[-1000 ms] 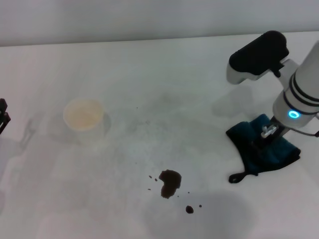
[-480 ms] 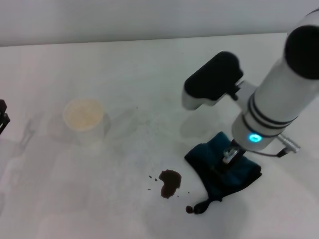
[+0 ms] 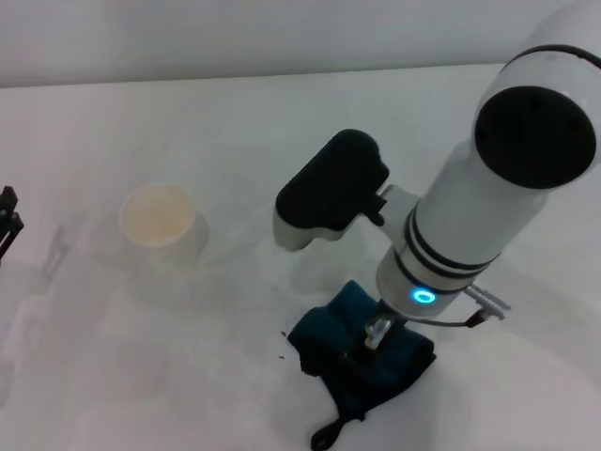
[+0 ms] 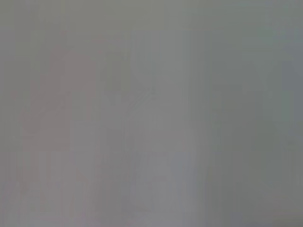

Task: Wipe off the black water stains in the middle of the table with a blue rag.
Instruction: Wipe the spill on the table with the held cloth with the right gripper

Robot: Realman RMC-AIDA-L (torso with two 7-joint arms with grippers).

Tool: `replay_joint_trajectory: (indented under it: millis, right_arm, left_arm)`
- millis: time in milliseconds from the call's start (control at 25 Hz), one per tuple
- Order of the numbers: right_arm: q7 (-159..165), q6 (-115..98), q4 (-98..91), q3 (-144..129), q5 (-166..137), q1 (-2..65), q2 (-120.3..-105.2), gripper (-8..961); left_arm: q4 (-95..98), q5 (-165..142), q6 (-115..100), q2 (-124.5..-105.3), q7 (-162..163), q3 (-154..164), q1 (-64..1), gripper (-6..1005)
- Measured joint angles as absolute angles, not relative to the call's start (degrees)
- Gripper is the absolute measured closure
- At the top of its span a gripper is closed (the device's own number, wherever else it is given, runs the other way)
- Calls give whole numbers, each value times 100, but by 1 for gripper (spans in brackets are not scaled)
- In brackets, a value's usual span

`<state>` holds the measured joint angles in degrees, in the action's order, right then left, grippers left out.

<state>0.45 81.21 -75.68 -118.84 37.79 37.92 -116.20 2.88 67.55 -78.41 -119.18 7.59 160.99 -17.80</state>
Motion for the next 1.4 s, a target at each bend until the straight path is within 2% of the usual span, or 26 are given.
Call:
replay_joint_trajectory:
  millis: [440,1400]
  right_arm:
    - [91,7367,-6850,-12814,4760,4615,-11611,885]
    - [187,7874,-6583,-12006,3730,4659,-11620,896]
  left_arm:
    - [289,6730,-7850,-11915,660,16133,-1781,113]
    - [257,6945,-7804,-11891,531,16066,-1848,113]
